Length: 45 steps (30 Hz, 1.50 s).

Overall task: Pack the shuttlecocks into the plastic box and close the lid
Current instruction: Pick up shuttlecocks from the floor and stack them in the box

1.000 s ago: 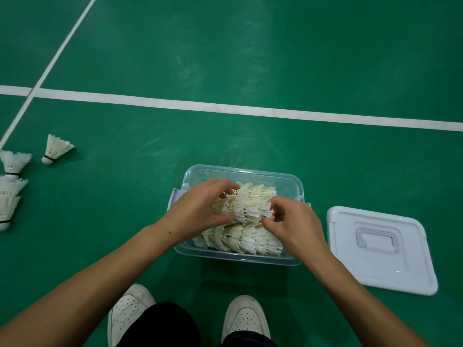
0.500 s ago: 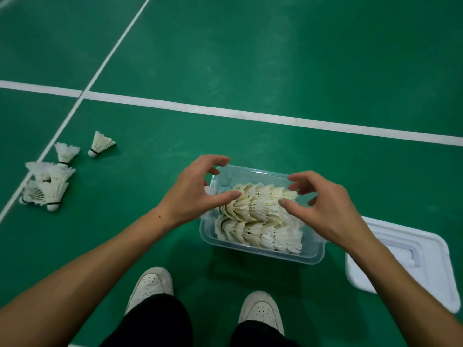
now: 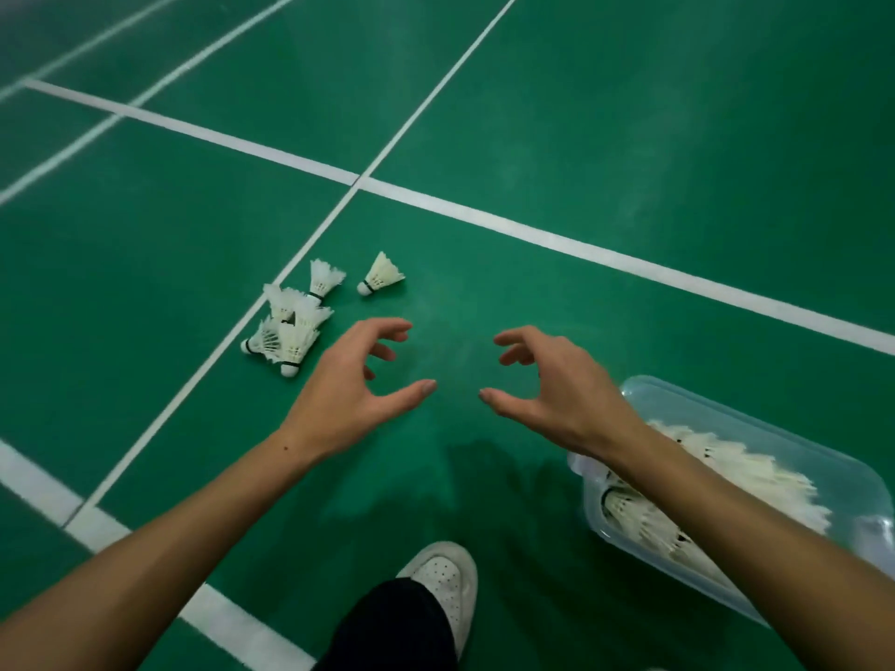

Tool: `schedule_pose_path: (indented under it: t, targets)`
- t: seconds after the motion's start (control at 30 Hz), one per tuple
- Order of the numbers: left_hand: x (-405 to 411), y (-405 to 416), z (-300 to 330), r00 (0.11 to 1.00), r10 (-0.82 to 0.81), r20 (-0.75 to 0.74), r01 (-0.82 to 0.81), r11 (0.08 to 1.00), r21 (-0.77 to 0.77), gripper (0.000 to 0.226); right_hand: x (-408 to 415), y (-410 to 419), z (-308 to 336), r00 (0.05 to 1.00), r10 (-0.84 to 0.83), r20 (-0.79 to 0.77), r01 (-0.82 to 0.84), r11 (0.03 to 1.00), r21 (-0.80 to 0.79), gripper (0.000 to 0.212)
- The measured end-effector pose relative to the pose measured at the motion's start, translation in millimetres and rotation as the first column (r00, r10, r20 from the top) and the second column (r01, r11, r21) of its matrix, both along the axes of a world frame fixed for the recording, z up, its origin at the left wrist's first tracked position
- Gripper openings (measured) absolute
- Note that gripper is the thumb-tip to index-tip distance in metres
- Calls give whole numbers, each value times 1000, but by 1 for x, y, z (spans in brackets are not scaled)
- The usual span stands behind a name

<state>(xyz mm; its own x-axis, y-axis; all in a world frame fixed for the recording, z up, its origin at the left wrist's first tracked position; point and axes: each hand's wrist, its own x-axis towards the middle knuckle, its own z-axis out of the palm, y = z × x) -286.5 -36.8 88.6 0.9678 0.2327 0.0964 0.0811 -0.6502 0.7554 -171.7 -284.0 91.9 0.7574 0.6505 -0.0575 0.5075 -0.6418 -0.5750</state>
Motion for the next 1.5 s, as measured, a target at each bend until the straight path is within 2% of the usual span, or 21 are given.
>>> schedule_pose_path:
  t: [0.3,0.47,0.63,0.9,1.0,1.1,1.17,1.3,1.5]
  targets:
    - [-22,129,-40,971,232,-49,-230,972,43,68,34,145,-31,986,169,12,-169,986,-8,64]
    - [-25,186,-66,930,355,-96,-342,931,123,73,50,209,-48,966,258,-3,-258,965,-35,62]
    - [-20,218,-89,904,355,-237,-284,914,289,85,65,267,-74,939,343,-10,-343,938,-54,57]
    - [9,227,-121,880,286,-378,-208,950,234,94,69,322,-119,884,465,-45,-467,884,-28,58]
    - [14,222,-127,852,305,-426,-164,928,336,90,69,322,-134,865,497,-66,-500,866,-33,52]
    - [13,214,-128,833,327,-446,-162,915,369,88,69,314,-141,866,491,-93,-492,871,10,50]
    - [10,207,-129,842,295,-450,-155,934,323,85,68,306,-142,867,488,-98,-487,873,34,52]
    - [9,184,-121,894,257,-366,-262,964,39,73,62,281,-141,883,438,-169,-407,894,188,45]
    - [16,127,-85,953,158,-260,-200,969,-144,76,48,208,-115,928,305,-213,-205,897,391,39]
